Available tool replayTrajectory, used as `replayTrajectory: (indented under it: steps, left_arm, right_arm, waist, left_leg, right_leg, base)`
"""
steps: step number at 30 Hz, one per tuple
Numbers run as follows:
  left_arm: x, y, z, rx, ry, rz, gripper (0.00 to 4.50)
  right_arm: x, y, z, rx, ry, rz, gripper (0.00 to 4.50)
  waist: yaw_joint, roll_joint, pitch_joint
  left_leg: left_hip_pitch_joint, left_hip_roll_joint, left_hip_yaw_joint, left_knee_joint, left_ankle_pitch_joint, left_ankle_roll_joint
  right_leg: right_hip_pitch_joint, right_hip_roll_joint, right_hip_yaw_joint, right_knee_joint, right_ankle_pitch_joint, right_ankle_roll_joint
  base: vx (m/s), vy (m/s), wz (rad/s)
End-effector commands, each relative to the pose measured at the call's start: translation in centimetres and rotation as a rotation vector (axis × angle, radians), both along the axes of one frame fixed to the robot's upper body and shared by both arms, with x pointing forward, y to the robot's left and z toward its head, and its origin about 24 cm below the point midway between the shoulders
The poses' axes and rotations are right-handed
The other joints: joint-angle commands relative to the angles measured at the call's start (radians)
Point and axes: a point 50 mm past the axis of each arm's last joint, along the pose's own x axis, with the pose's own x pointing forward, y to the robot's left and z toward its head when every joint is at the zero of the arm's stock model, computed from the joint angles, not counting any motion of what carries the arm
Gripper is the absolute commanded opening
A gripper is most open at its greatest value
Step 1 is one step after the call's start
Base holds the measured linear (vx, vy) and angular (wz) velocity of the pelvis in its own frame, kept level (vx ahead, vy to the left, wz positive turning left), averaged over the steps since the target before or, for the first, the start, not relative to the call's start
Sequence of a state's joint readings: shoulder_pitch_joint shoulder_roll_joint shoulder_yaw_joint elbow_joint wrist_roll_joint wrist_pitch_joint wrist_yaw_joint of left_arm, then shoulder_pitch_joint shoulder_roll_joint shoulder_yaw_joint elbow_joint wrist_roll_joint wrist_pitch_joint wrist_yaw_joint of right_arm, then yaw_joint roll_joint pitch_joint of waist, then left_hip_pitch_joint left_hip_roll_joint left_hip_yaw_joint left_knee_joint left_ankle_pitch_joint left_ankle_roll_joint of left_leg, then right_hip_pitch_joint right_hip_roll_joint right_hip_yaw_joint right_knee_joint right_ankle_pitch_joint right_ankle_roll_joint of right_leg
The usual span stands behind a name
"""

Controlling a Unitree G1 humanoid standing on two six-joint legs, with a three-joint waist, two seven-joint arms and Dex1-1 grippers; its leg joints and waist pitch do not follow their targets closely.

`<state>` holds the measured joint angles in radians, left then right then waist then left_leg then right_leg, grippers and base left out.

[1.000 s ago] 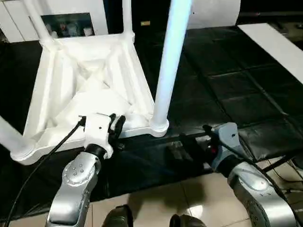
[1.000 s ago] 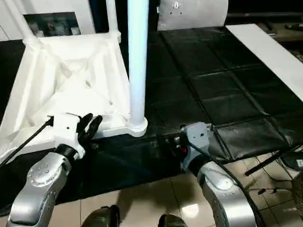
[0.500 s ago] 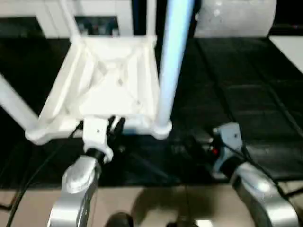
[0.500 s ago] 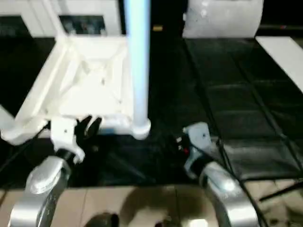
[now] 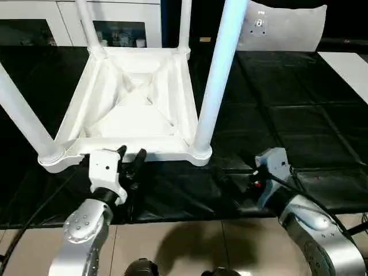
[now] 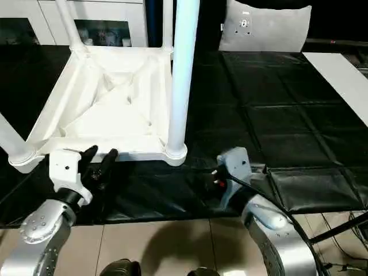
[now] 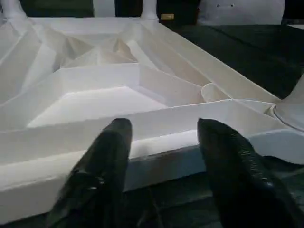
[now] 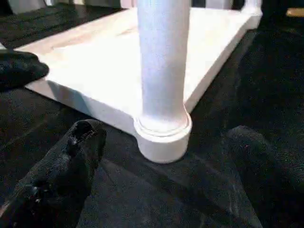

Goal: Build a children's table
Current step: Rotate leg to tighten, then flip table

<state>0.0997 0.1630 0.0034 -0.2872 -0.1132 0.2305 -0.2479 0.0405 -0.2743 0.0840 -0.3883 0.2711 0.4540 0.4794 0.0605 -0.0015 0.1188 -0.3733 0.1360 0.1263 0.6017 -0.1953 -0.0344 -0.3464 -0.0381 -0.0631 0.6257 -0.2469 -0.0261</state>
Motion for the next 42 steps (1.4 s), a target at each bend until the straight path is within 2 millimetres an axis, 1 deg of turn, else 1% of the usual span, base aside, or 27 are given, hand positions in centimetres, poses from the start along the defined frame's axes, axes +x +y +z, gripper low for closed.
replayTrajectory:
  steps: [1, 2, 3, 5, 7, 8, 9, 11, 12, 14, 17, 19, 20, 21, 22, 24, 28, 29, 30, 31, 32, 33, 34, 37, 38, 41, 42]
  left_arm:
    - [-0.3, 0.1, 0.0, 0.017, 0.004, -0.041, 2.94]
    - [-0.3, 0.1, 0.0, 0.017, 0.004, -0.041, 2.94]
    - [-0.4, 0.5, 0.1, 0.022, -0.003, -0.035, 2.98]
    - [-0.5, 1.0, 0.1, 0.027, -0.009, -0.003, 3.11]
    - [-0.7, 1.3, 0.0, 0.034, -0.004, 0.016, 3.35]
    - [-0.8, 1.3, -0.1, 0.034, 0.001, 0.012, 3.41]
    - [-0.8, 1.2, -0.2, 0.039, 0.007, 0.003, 3.44]
    - [-0.8, 1.1, -0.3, 0.052, 0.014, -0.012, 3.47]
    - [-0.8, 1.0, -0.4, 0.061, 0.016, -0.019, 3.74]
    - [-0.7, 1.0, -0.4, 0.077, 0.020, -0.027, 3.84]
    - [-0.7, 1.6, -0.2, 0.093, 0.015, -0.042, 3.93]
    - [-0.6, 2.4, 0.1, 0.095, -0.006, -0.008, 4.21]
    - [-0.5, 2.9, 0.3, 0.096, -0.024, 0.030, 4.21]
    - [-0.4, 3.6, 0.6, 0.071, -0.049, 0.083, 4.21]
    - [-0.4, 3.6, 0.7, 0.069, -0.051, 0.087, 4.21]
    - [-0.5, 3.6, 0.6, 0.062, -0.047, 0.092, 4.42]
    - [-0.8, 2.8, 0.2, 0.064, -0.033, 0.067, 4.42]
    - [-0.8, 2.6, 0.1, 0.056, -0.038, 0.066, 4.42]
    - [-0.8, 2.5, 0.1, 0.052, -0.041, 0.066, 4.42]
    - [-0.8, 2.4, 0.1, 0.048, -0.043, 0.067, 4.42]
    - [-0.8, 2.4, 0.0, 0.048, -0.045, 0.067, 4.42]
    - [-0.8, 2.2, 0.0, 0.050, -0.046, 0.064, 4.42]
    - [-0.8, 2.2, 0.0, 0.050, -0.046, 0.064, 4.42]
    - [-0.7, 2.0, 0.1, 0.052, -0.061, 0.063, 4.42]
    - [-0.6, 2.0, 0.4, 0.049, -0.077, 0.071, 4.42]
    - [-0.7, 2.0, 0.6, 0.039, -0.088, 0.074, 4.42]
    - [-0.8, 2.0, 0.6, 0.036, -0.094, 0.073, 4.42]
  right_arm:
    - [0.0, -0.1, -0.1, 0.004, 0.008, 0.018, 4.50]
    - [0.0, -0.1, -0.1, 0.004, 0.008, 0.019, 4.50]
    - [0.0, -0.1, -0.2, -0.002, 0.012, 0.039, 4.50]
    - [0.0, -0.1, -0.3, -0.011, 0.014, 0.063, 4.50]
    - [0.1, -0.1, -0.3, -0.017, 0.009, 0.074, 4.50]
    - [0.2, -0.1, -0.3, -0.016, 0.008, 0.082, 4.50]
    - [0.2, 0.0, -0.3, -0.009, 0.008, 0.099, 4.50]
    - [0.3, 0.3, -0.3, 0.001, 0.009, 0.133, 4.50]
    - [0.5, 0.4, -0.2, 0.001, 0.006, 0.146, 4.50]
    - [0.6, 0.4, -0.1, 0.000, 0.002, 0.147, 4.50]
    - [1.0, 0.5, 0.1, 0.005, -0.010, 0.150, 4.50]
    - [1.0, 0.5, 0.2, 0.012, -0.012, 0.161, 4.50]
    - [0.9, 0.5, 0.2, 0.018, -0.010, 0.174, 4.50]
    - [0.5, 0.8, 0.3, 0.039, 0.005, 0.226, 4.50]
    - [0.5, 0.8, 0.3, 0.040, 0.006, 0.232, 4.50]
    - [0.2, 1.1, 0.4, 0.069, 0.017, 0.276, 4.50]
    - [0.3, 1.5, 0.9, 0.116, 0.018, 0.302, 4.50]
    - [0.7, 1.7, 1.1, 0.136, 0.008, 0.291, 4.50]
    - [0.9, 1.8, 1.2, 0.145, 0.003, 0.285, 4.50]
    - [1.0, 1.9, 1.3, 0.152, 0.000, 0.280, 4.50]
    - [1.3, 2.0, 1.4, 0.155, -0.008, 0.276, 4.50]
    - [1.7, 2.3, 1.4, 0.166, -0.012, 0.264, 4.50]
    - [1.7, 2.3, 1.4, 0.166, -0.012, 0.264, 4.50]
    - [2.9, 3.2, 1.4, 0.196, -0.015, 0.256, 4.50]
    - [3.4, 3.5, 1.4, 0.202, -0.018, 0.250, 4.50]
    - [4.2, 3.6, 1.3, 0.192, -0.028, 0.207, 4.50]
    - [4.6, 3.5, 1.2, 0.188, -0.028, 0.178, 4.50]
  waist:
    - [0.004, 0.006, -0.056]
    - [0.005, 0.008, -0.059]
    - [0.007, 0.006, -0.061]
    - [0.007, 0.007, -0.061]
    - [0.007, 0.006, -0.057]
    - [0.007, 0.006, -0.055]
    - [0.008, 0.006, -0.055]
    - [0.007, 0.006, -0.053]
    - [0.008, 0.006, -0.052]
    - [0.008, 0.007, -0.052]
    - [0.009, 0.009, -0.057]
    - [0.011, 0.008, -0.058]
    - [0.011, 0.009, -0.058]
    - [0.011, 0.009, -0.058]
    - [0.011, 0.009, -0.058]
    - [0.014, 0.007, -0.056]
    - [0.020, 0.008, -0.056]
    - [0.023, 0.013, -0.057]
    - [0.021, 0.009, -0.057]
    - [0.023, 0.008, -0.058]
    - [0.025, 0.012, -0.057]
    - [0.026, 0.010, -0.059]
    - [0.026, 0.010, -0.059]
    - [0.025, 0.012, -0.061]
    - [0.026, 0.008, -0.063]
    - [0.025, 0.010, -0.062]
    - [0.025, 0.002, -0.059]
  left_leg:
    - [0.005, 0.099, -0.039, -0.089, -0.195, 0.040]
    - [0.004, 0.099, -0.039, -0.087, -0.182, 0.045]
    - [0.004, 0.099, -0.037, -0.085, -0.155, 0.059]
    - [0.002, 0.099, -0.035, -0.084, -0.146, 0.071]
    - [0.001, 0.099, -0.035, -0.084, -0.159, 0.075]
    - [0.002, 0.099, -0.035, -0.086, -0.176, 0.073]
    - [0.003, 0.099, -0.035, -0.086, -0.194, 0.068]
    - [0.003, 0.100, -0.037, -0.088, -0.207, 0.064]
    - [0.006, 0.101, -0.037, -0.089, -0.220, 0.058]
    - [0.006, 0.101, -0.036, -0.090, -0.222, 0.052]
    - [0.006, 0.101, -0.036, -0.087, -0.189, 0.056]
    - [0.005, 0.100, -0.034, -0.087, -0.175, 0.062]
    - [0.004, 0.100, -0.035, -0.086, -0.171, 0.067]
    - [0.003, 0.100, -0.035, -0.085, -0.174, 0.072]
    - [0.003, 0.100, -0.035, -0.085, -0.174, 0.072]
    - [0.004, 0.102, -0.035, -0.086, -0.185, 0.077]
    - [0.006, 0.104, -0.035, -0.087, -0.194, 0.070]
    - [0.006, 0.104, -0.036, -0.088, -0.195, 0.065]
    - [0.004, 0.103, -0.035, -0.088, -0.194, 0.062]
    - [0.006, 0.103, -0.034, -0.087, -0.194, 0.062]
    - [0.006, 0.103, -0.035, -0.088, -0.197, 0.058]
    - [0.007, 0.104, -0.034, -0.088, -0.194, 0.054]
    - [0.006, 0.103, -0.034, -0.088, -0.191, 0.052]
    - [0.006, 0.102, -0.034, -0.088, -0.186, 0.046]
    - [0.006, 0.103, -0.033, -0.087, -0.177, 0.047]
    - [0.005, 0.103, -0.033, -0.089, -0.183, 0.042]
    - [0.006, 0.103, -0.030, -0.091, -0.195, 0.036]
  right_leg:
    - [0.024, -0.127, 0.076, -0.087, -0.100, -0.171]
    - [0.025, -0.128, 0.076, -0.084, -0.080, -0.175]
    - [0.026, -0.126, 0.073, -0.081, -0.032, -0.186]
    - [0.028, -0.128, 0.072, -0.080, -0.016, -0.196]
    - [0.027, -0.128, 0.071, -0.082, -0.036, -0.203]
    - [0.026, -0.129, 0.071, -0.085, -0.071, -0.204]
    - [0.025, -0.129, 0.072, -0.087, -0.109, -0.202]
    - [0.024, -0.128, 0.072, -0.088, -0.141, -0.197]
    - [0.022, -0.128, 0.073, -0.090, -0.161, -0.193]
    - [0.020, -0.126, 0.073, -0.090, -0.166, -0.190]
    - [0.022, -0.126, 0.073, -0.085, -0.105, -0.198]
    - [0.022, -0.126, 0.073, -0.083, -0.076, -0.203]
    - [0.024, -0.126, 0.072, -0.082, -0.060, -0.207]
    - [0.026, -0.127, 0.071, -0.081, -0.056, -0.210]
    - [0.026, -0.127, 0.071, -0.081, -0.056, -0.210]
    - [0.025, -0.128, 0.071, -0.083, -0.075, -0.212]
    - [0.022, -0.128, 0.073, -0.086, -0.113, -0.204]
    - [0.021, -0.128, 0.073, -0.085, -0.113, -0.204]
    - [0.022, -0.129, 0.073, -0.085, -0.109, -0.207]
    - [0.021, -0.129, 0.073, -0.086, -0.110, -0.206]
    - [0.020, -0.130, 0.073, -0.086, -0.121, -0.204]
    - [0.020, -0.129, 0.073, -0.086, -0.115, -0.203]
    - [0.019, -0.128, 0.073, -0.084, -0.110, -0.205]
    - [0.020, -0.128, 0.072, -0.081, -0.088, -0.210]
    - [0.021, -0.129, 0.071, -0.079, -0.075, -0.214]
    - [0.020, -0.129, 0.071, -0.078, -0.073, -0.217]
    - [0.020, -0.128, 0.072, -0.081, -0.098, -0.209]
  base:
    - [0.000, 0.000, 0.00]
    - [0.000, 0.000, 0.00]
    - [0.000, 0.000, 0.00]
    - [0.000, 0.000, 0.00]
    - [0.000, 0.000, 0.00]
    - [0.000, 0.000, 0.00]
    - [0.000, 0.000, 0.00]
    - [0.000, 0.000, 0.00]
    - [0.000, 0.000, 0.00]
    - [0.000, 0.000, 0.00]
    - [0.000, 0.000, 0.00]
    - [0.000, 0.000, 0.00]
    - [0.000, 0.000, 0.00]
    - [0.000, 0.000, 0.00]
    - [0.000, 0.000, 0.00]
    - [0.000, 0.000, 0.00]
    - [0.000, 0.000, 0.00]
    - [0.000, 0.000, 0.00]
    - [0.000, 0.000, 0.00]
    - [0.000, 0.000, 0.00]
    - [0.000, 0.000, 0.00]
    - [0.000, 0.000, 0.00]
    - [0.000, 0.000, 0.00]
    - [0.000, 0.000, 0.00]
    - [0.000, 0.000, 0.00]
    - [0.000, 0.000, 0.00]
    - [0.000, 0.000, 0.00]
